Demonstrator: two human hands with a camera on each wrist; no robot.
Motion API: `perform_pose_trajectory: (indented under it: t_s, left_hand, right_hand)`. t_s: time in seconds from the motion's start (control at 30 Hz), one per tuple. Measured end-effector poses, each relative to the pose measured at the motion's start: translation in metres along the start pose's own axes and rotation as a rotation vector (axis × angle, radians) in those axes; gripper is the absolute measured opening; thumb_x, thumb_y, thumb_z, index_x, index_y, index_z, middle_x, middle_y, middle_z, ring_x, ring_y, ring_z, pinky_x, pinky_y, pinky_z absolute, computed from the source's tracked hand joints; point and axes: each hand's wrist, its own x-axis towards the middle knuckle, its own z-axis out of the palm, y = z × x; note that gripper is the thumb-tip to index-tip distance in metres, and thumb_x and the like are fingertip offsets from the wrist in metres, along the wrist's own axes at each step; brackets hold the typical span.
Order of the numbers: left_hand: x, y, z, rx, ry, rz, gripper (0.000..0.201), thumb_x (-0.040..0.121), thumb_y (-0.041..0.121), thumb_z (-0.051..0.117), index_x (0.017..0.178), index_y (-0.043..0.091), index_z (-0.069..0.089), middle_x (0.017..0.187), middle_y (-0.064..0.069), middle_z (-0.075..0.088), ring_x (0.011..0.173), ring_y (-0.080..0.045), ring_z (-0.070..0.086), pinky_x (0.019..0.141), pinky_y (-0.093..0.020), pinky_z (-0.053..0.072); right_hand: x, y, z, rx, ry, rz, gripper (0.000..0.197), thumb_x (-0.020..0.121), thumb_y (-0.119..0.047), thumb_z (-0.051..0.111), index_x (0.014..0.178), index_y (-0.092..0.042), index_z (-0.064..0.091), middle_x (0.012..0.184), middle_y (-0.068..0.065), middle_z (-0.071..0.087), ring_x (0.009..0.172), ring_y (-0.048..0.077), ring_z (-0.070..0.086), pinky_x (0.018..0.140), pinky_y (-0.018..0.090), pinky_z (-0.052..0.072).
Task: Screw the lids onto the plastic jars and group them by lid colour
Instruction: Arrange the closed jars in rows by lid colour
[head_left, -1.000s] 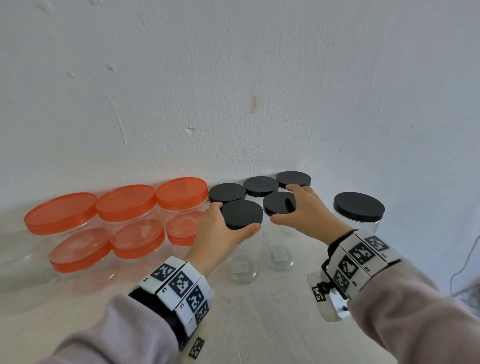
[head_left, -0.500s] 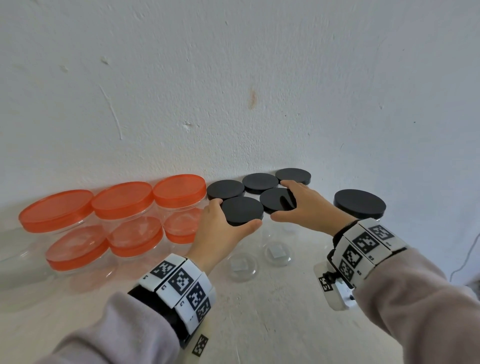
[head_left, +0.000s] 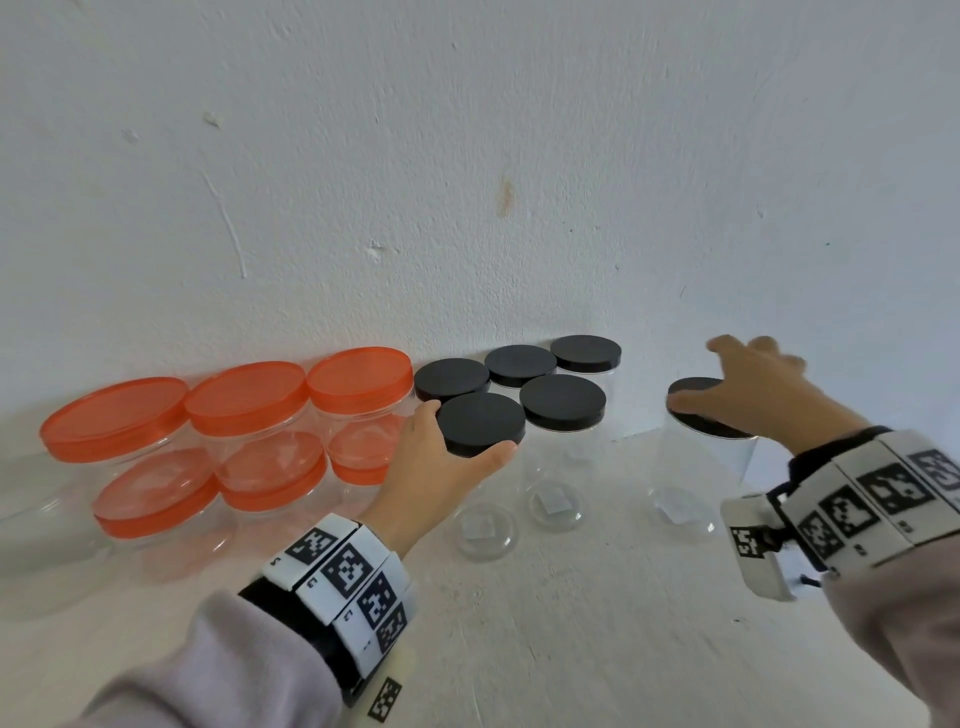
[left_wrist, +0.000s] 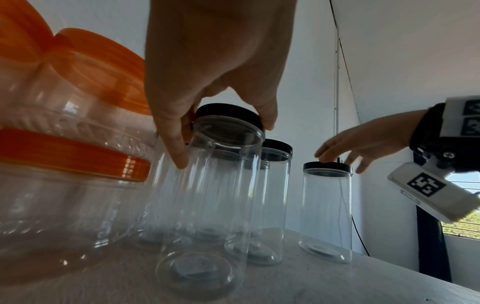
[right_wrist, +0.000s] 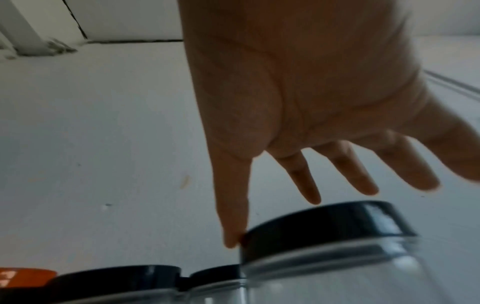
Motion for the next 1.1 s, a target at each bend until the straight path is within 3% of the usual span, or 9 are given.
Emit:
perform_pose_trajectory:
  t_s: [0.1, 0.17, 0.23, 0.3, 0.43, 0.6, 0.77, 0.97, 1.1]
  left_hand:
    - [-0.001, -0.001, -0.001, -0.02, -0.009, 0.017, 0.07, 0.071, 0.046, 0.078, 0.126, 0.016, 0.048, 0.118, 0.006, 0.058, 0.106, -0.009, 0.057, 0.087, -0.028, 0.052]
    - [-0.001, -0.001, -0.001, -0.03, -0.007, 0.018, 0.069, 0.072, 0.045, 0.079, 0.127, 0.016, 0.048, 0.118, 0.006, 0.058, 0.107, -0.009, 0.057, 0.088, -0.028, 0.051]
    - [-0.002, -0.002, -0.001, -0.039, -0.005, 0.022, 0.07, 0.072, 0.044, 0.079, 0.127, 0.017, 0.047, 0.119, 0.007, 0.058, 0.106, -0.006, 0.056, 0.085, -0.022, 0.049]
    - [-0.002, -0.002, -0.001, -0.038, -0.016, 0.022, 0.071, 0.073, 0.045, 0.079, 0.129, 0.017, 0.046, 0.121, 0.006, 0.057, 0.107, -0.006, 0.056, 0.086, -0.022, 0.049]
    - [-0.002, -0.003, -0.002, -0.034, -0.038, 0.009, 0.076, 0.072, 0.048, 0.077, 0.132, 0.017, 0.042, 0.126, 0.006, 0.054, 0.112, -0.008, 0.054, 0.091, -0.024, 0.047]
    - [-0.002, -0.003, -0.003, -0.033, -0.048, -0.004, 0.078, 0.073, 0.048, 0.077, 0.134, 0.018, 0.039, 0.127, 0.008, 0.052, 0.112, -0.006, 0.051, 0.079, -0.011, 0.04]
    - [-0.002, -0.002, -0.004, -0.04, -0.055, -0.011, 0.076, 0.074, 0.048, 0.077, 0.133, 0.019, 0.039, 0.127, 0.008, 0.051, 0.108, -0.004, 0.05, 0.071, -0.008, 0.038]
    - [-0.003, -0.002, -0.004, -0.02, -0.054, -0.017, 0.078, 0.074, 0.049, 0.075, 0.134, 0.019, 0.037, 0.125, 0.01, 0.049, 0.105, -0.001, 0.048, 0.069, -0.007, 0.036]
    - [-0.003, -0.002, -0.003, -0.03, -0.047, -0.009, 0.076, 0.075, 0.047, 0.076, 0.134, 0.018, 0.039, 0.126, 0.008, 0.051, 0.109, -0.003, 0.05, 0.072, -0.007, 0.037]
  right_hand:
    - [0.003, 0.018, 0.003, 0.127, -0.079, 0.087, 0.087, 0.075, -0.047, 0.076, 0.143, -0.014, 0.033, 0.138, 0.018, 0.032, 0.114, 0.037, 0.043, 0.089, 0.045, 0.042]
    - [0.005, 0.022, 0.009, 0.197, -0.096, 0.072, 0.082, 0.072, -0.042, 0.08, 0.136, -0.012, 0.038, 0.129, 0.016, 0.036, 0.096, 0.027, 0.049, 0.072, 0.036, 0.047]
    - [0.006, 0.02, 0.017, 0.223, -0.073, 0.05, 0.068, 0.071, -0.039, 0.082, 0.119, -0.009, 0.044, 0.117, 0.012, 0.037, 0.081, 0.019, 0.047, 0.058, 0.03, 0.045]
    - [0.01, 0.015, 0.024, 0.247, -0.048, 0.01, 0.062, 0.07, -0.038, 0.082, 0.11, -0.008, 0.045, 0.112, 0.009, 0.037, 0.075, 0.016, 0.045, 0.054, 0.026, 0.04]
    - [0.016, 0.001, 0.036, 0.317, -0.035, -0.112, 0.055, 0.073, -0.038, 0.08, 0.107, -0.018, 0.042, 0.11, 0.003, 0.037, 0.077, 0.009, 0.045, 0.055, 0.022, 0.036]
    - [0.022, -0.012, 0.046, 0.391, -0.044, -0.215, 0.043, 0.074, -0.034, 0.079, 0.104, -0.02, 0.052, 0.1, -0.005, 0.039, 0.081, 0.007, 0.047, 0.057, 0.02, 0.037]
    - [0.028, -0.015, 0.047, 0.385, -0.062, -0.23, 0.035, 0.075, -0.031, 0.077, 0.1, -0.019, 0.056, 0.101, -0.001, 0.042, 0.081, 0.009, 0.047, 0.057, 0.022, 0.036]
    - [0.031, -0.012, 0.046, 0.385, -0.085, -0.285, 0.024, 0.078, -0.027, 0.075, 0.08, -0.022, 0.051, 0.094, 0.005, 0.046, 0.07, 0.011, 0.041, 0.056, 0.021, 0.03]
    - [0.032, -0.009, 0.047, 0.403, -0.096, -0.325, 0.023, 0.079, -0.026, 0.074, 0.081, -0.026, 0.052, 0.093, 0.004, 0.046, 0.069, 0.01, 0.041, 0.055, 0.02, 0.031]
